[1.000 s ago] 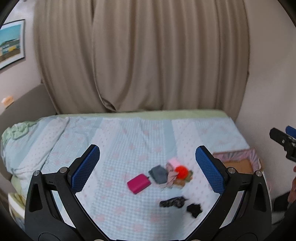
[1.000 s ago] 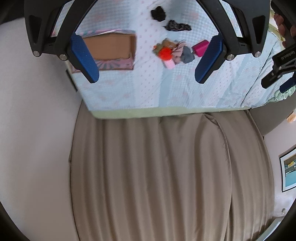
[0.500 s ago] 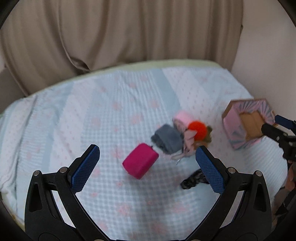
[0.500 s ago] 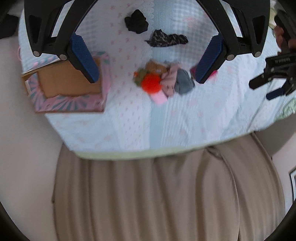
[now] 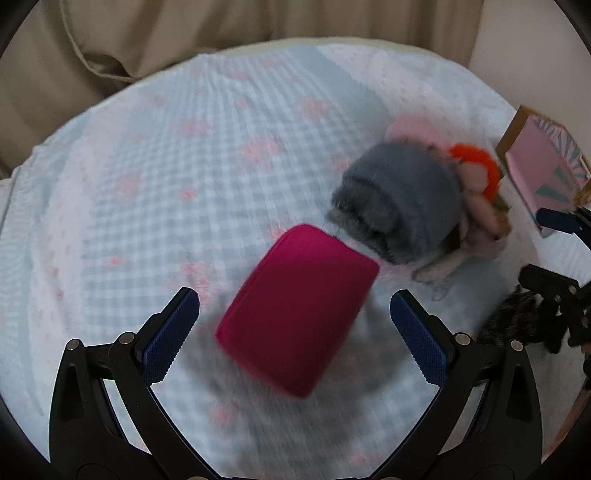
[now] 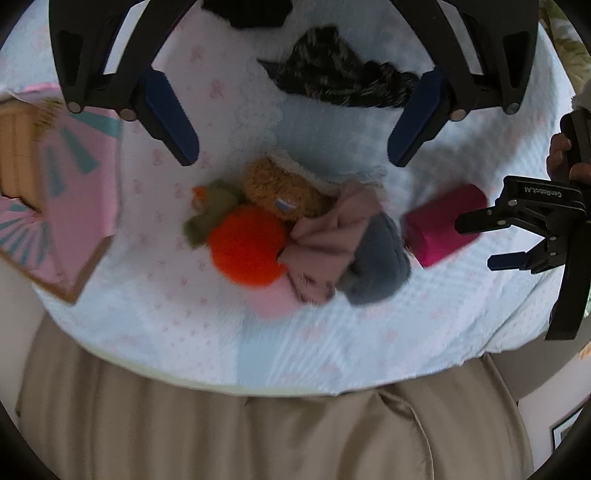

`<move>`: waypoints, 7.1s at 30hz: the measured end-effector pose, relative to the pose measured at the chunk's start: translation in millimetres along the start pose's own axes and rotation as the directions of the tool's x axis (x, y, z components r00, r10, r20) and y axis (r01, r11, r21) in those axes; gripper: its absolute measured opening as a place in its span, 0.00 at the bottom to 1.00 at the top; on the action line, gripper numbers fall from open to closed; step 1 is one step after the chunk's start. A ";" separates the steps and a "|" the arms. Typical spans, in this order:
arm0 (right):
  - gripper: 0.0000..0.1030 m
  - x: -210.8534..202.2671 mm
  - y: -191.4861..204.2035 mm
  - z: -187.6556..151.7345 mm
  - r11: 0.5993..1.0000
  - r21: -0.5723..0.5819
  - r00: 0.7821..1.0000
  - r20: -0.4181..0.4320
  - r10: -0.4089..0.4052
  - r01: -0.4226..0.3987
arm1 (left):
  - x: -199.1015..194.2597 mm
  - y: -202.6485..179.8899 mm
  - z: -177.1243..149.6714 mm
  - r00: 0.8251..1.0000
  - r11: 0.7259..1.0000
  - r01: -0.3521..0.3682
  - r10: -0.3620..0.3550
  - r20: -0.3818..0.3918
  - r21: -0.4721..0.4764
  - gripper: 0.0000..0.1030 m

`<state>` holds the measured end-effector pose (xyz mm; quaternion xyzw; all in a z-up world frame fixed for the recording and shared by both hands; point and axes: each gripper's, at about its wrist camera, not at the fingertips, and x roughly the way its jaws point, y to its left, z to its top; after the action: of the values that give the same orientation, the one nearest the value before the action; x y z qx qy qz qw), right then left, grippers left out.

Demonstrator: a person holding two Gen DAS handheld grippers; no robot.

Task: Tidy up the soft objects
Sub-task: 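Grasp the magenta pouch with the left tool while the right tool grasps the brown plush, then lift the magenta pouch and brown plush and carry both over the cardboard box, then open both tools to drop the pouch and plush into the box, then move both tools back over the remaining pile, then grasp the grey fuzzy sock with the left tool while the right tool grasps the black patterned cloth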

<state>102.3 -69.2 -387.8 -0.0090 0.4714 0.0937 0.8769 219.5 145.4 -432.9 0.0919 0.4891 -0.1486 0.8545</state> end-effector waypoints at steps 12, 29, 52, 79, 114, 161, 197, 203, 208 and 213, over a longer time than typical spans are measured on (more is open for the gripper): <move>0.74 61.7 -9.9 14.4 0.980 -0.102 0.984 -0.071 0.163 -0.170 | 58.2 -1.1 -8.2 0.999 1.000 0.017 -0.016 -0.045 0.022 0.97; 0.29 33.9 -2.5 -1.3 0.982 -0.139 0.992 -0.014 0.128 -0.128 | 43.2 1.3 1.8 0.999 0.999 0.020 -0.022 -0.035 -0.043 0.48; 0.25 -85.1 -18.7 6.5 0.990 -0.062 0.986 0.102 0.133 -0.128 | -86.8 -28.9 12.4 0.999 0.987 -0.019 0.027 0.045 -0.163 0.48; 0.25 -339.7 -205.1 43.8 1.000 0.026 0.952 0.306 -0.022 0.015 | -272.5 -286.0 149.2 0.950 0.979 0.017 0.047 0.309 -0.201 0.48; 0.26 -109.6 -411.0 6.9 0.958 0.285 0.976 -0.215 0.038 0.025 | 51.3 -454.5 187.1 0.973 0.999 0.025 -0.016 -0.228 0.037 0.48; 1.00 -349.5 -281.1 66.0 0.977 0.180 0.982 0.126 -0.140 0.116 | -237.6 -368.2 177.6 0.989 0.993 -0.017 0.033 0.143 -0.114 1.00; 1.00 -253.4 -21.1 53.7 0.962 0.262 0.991 0.087 -0.097 0.071 | -249.4 -65.4 88.9 0.995 0.956 0.006 0.025 0.100 -0.294 1.00; 1.00 -176.9 -0.5 36.0 0.949 0.307 0.997 -0.039 -0.065 0.073 | -181.2 -41.7 100.8 0.999 0.964 0.035 -0.035 0.008 -0.262 1.00; 1.00 -117.3 12.2 24.9 0.951 0.290 0.987 -0.144 -0.065 0.105 | -116.2 -33.6 111.2 0.993 0.968 0.055 -0.080 -0.091 -0.247 1.00; 1.00 -67.2 18.5 16.3 0.955 0.275 0.973 -0.227 -0.053 0.116 | -51.0 -31.1 121.5 0.979 0.965 0.082 -0.125 -0.162 -0.250 1.00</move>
<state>76.4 -59.8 -321.8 0.0873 0.5719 -0.0148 0.8156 282.7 87.8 -327.9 -0.0257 0.5814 -0.1238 0.8037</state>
